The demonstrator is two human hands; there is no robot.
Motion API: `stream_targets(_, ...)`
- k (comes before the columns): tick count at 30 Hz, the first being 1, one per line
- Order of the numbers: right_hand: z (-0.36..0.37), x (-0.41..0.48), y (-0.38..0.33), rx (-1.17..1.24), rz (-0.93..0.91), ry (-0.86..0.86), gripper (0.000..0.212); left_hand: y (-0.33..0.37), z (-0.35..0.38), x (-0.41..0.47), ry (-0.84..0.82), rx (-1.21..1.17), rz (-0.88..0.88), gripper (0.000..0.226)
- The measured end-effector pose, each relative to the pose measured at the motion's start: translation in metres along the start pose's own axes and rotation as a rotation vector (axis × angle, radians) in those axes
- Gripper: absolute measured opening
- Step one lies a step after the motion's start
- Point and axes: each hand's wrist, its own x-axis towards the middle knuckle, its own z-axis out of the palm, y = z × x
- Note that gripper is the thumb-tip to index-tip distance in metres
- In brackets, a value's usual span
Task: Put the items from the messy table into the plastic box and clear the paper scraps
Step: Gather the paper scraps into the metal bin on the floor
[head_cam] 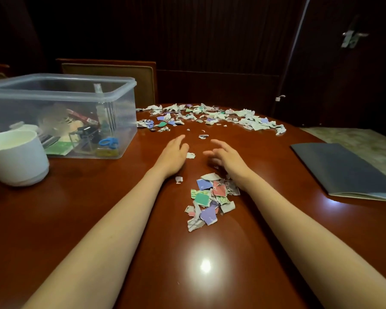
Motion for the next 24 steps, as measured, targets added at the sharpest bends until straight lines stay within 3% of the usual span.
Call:
stream_targets(5,-0.003,0.046,0.006,0.024,-0.011,0.177,0.036,-0.016,-0.006,0.030,0.009,0.035,-0.013,0.049)
stream_targets(9,0.003,0.083,0.005,-0.239,-0.062,0.219,0.038,-0.027,-0.008,0.061,0.048,0.222,-0.044,0.052)
stream_targets(14,0.015,0.131,0.013,-0.718,-0.145,0.074,0.044,-0.052,-0.023,0.109,0.183,0.626,0.010,0.054)
stream_targets(17,0.022,0.156,0.019,-0.889,-0.127,0.021,0.050,-0.069,-0.034,0.139,0.110,0.742,-0.076,0.058)
stream_targets(21,0.024,0.173,0.022,-0.973,-0.120,-0.019,0.053,-0.082,-0.032,0.160,-0.066,0.619,-0.233,0.062)
stream_targets(24,0.023,0.172,0.020,-0.971,-0.156,-0.056,0.050,-0.085,-0.032,0.163,-0.136,0.618,-0.179,0.060)
